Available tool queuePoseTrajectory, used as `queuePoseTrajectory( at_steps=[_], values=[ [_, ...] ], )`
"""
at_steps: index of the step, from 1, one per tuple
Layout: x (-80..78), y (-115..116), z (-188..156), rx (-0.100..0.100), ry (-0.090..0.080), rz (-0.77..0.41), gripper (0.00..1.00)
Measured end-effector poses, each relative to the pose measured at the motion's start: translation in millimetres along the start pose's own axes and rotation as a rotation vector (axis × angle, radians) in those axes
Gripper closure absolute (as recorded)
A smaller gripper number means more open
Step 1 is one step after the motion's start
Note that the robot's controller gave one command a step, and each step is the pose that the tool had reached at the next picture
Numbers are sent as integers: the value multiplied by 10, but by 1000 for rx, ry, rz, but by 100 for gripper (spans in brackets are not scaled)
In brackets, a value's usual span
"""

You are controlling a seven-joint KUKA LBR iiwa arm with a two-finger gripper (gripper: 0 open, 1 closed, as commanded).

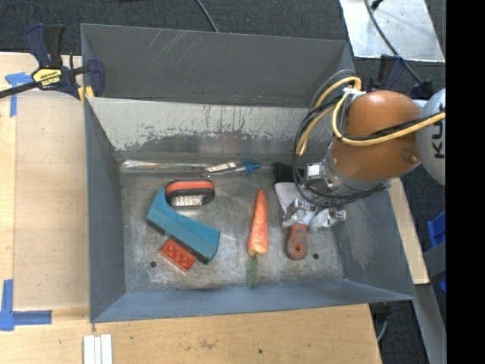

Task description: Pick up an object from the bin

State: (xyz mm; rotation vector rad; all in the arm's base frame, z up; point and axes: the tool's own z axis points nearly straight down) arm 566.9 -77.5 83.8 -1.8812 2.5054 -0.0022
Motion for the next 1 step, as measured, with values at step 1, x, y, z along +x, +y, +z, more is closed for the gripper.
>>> queuePoseTrajectory(
  at_steps=[1],
  values=[
    [12,29,-164,-11,3,1,100]
  ],
)
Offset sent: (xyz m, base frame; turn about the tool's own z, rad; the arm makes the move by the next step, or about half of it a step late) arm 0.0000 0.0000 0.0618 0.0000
